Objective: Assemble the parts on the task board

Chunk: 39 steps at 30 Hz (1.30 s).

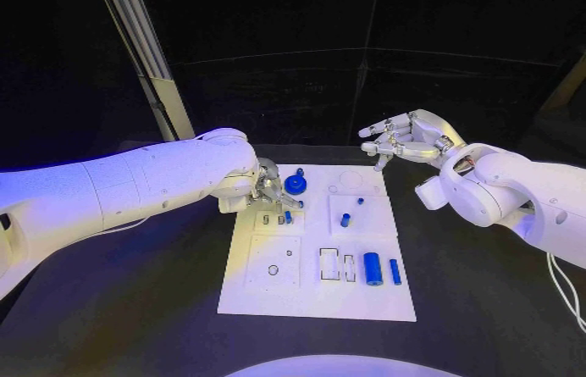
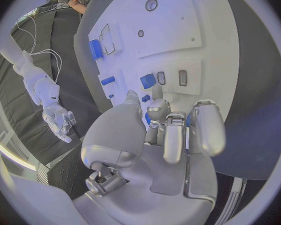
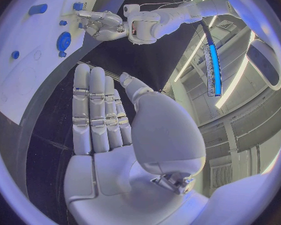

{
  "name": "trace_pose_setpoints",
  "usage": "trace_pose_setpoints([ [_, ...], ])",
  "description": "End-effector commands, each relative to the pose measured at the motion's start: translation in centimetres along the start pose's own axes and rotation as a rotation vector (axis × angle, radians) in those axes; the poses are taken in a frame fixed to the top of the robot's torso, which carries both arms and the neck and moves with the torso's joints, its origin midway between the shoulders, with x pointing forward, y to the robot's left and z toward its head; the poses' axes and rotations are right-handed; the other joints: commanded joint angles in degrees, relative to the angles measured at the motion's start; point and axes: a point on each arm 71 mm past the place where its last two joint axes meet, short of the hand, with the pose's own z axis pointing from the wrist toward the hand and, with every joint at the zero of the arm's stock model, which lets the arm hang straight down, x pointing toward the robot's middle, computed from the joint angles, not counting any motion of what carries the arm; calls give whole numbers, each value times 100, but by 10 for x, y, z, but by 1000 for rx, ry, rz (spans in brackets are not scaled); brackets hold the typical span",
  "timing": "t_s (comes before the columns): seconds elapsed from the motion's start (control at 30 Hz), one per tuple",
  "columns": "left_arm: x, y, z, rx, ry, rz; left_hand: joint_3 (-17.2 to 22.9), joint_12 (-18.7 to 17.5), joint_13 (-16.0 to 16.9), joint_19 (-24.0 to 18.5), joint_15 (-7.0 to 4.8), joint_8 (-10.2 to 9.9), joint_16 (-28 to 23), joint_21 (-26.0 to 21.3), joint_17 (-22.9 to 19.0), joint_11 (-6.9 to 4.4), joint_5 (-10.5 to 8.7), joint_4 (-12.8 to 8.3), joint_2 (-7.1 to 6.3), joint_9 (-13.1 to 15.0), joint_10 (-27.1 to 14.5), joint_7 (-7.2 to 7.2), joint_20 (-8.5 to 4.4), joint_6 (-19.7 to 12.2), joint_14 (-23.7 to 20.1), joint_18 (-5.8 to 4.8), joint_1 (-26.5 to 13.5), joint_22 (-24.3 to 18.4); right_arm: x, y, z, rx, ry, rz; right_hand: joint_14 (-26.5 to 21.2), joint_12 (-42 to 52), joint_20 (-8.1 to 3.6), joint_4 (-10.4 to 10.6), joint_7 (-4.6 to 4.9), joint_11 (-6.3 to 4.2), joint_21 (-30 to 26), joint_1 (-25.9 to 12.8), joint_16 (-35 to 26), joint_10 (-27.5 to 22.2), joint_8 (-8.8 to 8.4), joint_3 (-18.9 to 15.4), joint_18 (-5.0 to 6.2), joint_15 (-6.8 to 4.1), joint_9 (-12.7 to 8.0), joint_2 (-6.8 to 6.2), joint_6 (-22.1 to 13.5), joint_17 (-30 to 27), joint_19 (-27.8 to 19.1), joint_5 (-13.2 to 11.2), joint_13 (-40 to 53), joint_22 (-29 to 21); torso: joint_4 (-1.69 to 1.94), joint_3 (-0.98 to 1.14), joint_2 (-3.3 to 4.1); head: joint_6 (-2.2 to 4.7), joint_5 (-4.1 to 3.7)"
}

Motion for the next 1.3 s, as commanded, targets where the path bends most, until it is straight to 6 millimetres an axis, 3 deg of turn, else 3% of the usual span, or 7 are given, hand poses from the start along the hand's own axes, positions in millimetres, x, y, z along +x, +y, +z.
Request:
trace_pose_setpoints([
  [0.03,0,-2,0,-14,21,29,-32,26,6,24,-36,24,17,24,1508,-22,-23,-6,44,10,13,-1,-2,-45,606,-58,-21,3,1,2,1,-5,2,1,-39,32,-2,6,13,2,-30,-13,29,-38,31,-38,6,-5,7,43,-46,10,-45,33,7,6,3,1,-1,-7,4],
  [0.93,5,-15,6,-16,60,70,62,49,5,-9,-42,211,17,-6,1508,-29,-5,-100,112,200,-13,-8,-8,-188,606,-48,300,-32,3,1,5,-11,9,-4,-123,99,6,-12,21,5,-16,1,136,-97,61,-27,13,-3,12,85,-73,81,-67,243,39,29,1,1,4,-74,6],
  [1.3,6,-17,6,-12,68,76,286,62,6,-18,-47,318,17,-13,1508,-34,-2,-296,86,319,-20,-12,-13,-266,606,-47,620,-23,5,2,7,-20,20,-1,-149,109,6,-25,23,5,-12,23,156,-118,73,-4,15,-3,14,107,-71,96,-76,281,43,36,4,0,5,-88,-9],
])
